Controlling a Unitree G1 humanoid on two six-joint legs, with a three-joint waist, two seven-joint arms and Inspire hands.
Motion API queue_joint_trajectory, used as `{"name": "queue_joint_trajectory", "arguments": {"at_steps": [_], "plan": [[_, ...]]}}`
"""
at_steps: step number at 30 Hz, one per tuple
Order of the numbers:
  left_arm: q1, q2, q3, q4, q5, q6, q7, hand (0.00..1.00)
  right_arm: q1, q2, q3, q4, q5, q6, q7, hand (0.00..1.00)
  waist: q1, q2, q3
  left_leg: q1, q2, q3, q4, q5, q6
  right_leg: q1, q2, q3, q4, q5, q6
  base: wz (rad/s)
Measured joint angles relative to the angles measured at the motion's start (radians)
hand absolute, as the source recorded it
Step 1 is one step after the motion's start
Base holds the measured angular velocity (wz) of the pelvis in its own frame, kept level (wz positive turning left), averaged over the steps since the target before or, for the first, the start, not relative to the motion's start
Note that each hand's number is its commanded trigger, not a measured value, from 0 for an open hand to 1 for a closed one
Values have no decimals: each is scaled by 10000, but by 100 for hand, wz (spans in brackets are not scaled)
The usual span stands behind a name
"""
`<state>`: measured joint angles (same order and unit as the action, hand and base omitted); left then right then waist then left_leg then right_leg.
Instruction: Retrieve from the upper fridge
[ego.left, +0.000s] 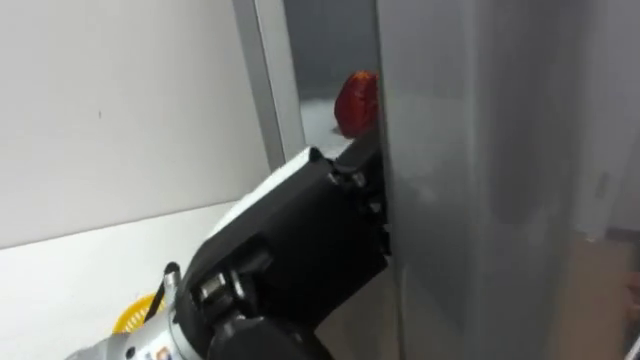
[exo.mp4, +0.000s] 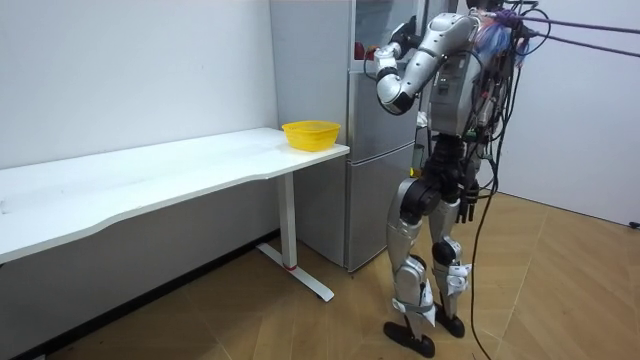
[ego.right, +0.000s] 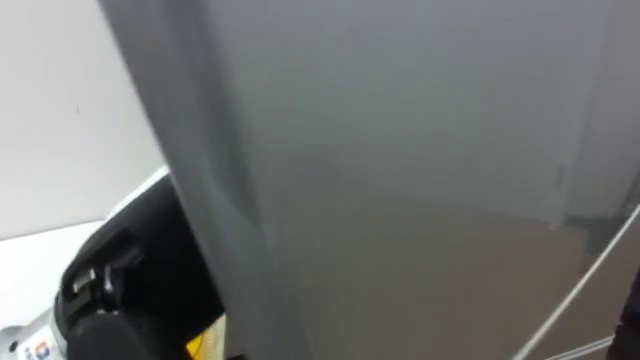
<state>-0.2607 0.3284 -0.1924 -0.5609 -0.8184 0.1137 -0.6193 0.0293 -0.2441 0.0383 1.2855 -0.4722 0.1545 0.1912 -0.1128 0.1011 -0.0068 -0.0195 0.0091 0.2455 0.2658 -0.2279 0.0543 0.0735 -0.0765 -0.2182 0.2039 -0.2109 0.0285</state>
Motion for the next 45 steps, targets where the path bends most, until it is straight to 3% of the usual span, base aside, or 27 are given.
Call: {"name": "queue_joint_trajectory", "arguments": {"at_steps": [11, 19, 27, 30, 34, 37, 40, 45], "plan": [[-850, -14, -887, 2, -33, 105, -989, 0, -76, -85, 113, 15, 416, -8, 93, 0, -240, -147, 99, 243, 8, 321, -170, 12, 11, -74, 85, 540, -13, -1, -3, -13], [-1438, -258, -1214, 4, -47, 90, -1067, 0, -59, -251, 290, -24, 498, -55, -49, 0, -298, -291, 88, 244, -4, 332, -172, 12, 8, -72, 49, 549, -83, -8, -4, -1], [-1442, -462, -1641, 4, 17, 12, -735, 0, -48, -327, 373, -73, 830, -345, -285, 0, -318, -327, 55, 295, 10, 424, -172, 12, 8, -59, 65, 674, -172, -5, -5, -3], [-1445, -580, -1690, 4, 308, -25, -538, 0, -64, -352, 392, -70, 831, -392, -314, 0, -318, -276, 21, 299, 9, 423, -182, 11, 8, -66, 74, 688, -169, -4, -4, 0], [-1452, -1028, -1952, 4, 1315, -71, -135, 0, -66, -351, 582, -62, 1090, -442, -450, 0, -318, -244, -1, 363, 5, 432, -288, 15, 3, -66, 82, 705, -168, 0, -8, 0], [-1514, -1210, -2214, 3, 2117, -70, 41, 0, -92, -348, 581, -99, 1124, -441, -469, 0, -431, -241, -3, 367, 4, 451, -302, 16, 1, -63, 101, 727, -181, 1, -8, 0], [-1658, -1226, -2373, 9, 2866, -69, 77, 0, -101, -342, 597, -100, 1117, -453, -491, 0, -504, -246, 0, 391, 9, 516, -303, 16, 1, -53, 103, 786, -170, 18, -12, -7], [-2085, -1322, -2871, 238, 3100, -97, 193, 0, -156, -328, 1011, -18, 1107, -465, -489, 0, -559, -280, 22, 407, 5, 517, -304, 16, 1, -33, 80, 790, -168, 24, -4, 0]]}}
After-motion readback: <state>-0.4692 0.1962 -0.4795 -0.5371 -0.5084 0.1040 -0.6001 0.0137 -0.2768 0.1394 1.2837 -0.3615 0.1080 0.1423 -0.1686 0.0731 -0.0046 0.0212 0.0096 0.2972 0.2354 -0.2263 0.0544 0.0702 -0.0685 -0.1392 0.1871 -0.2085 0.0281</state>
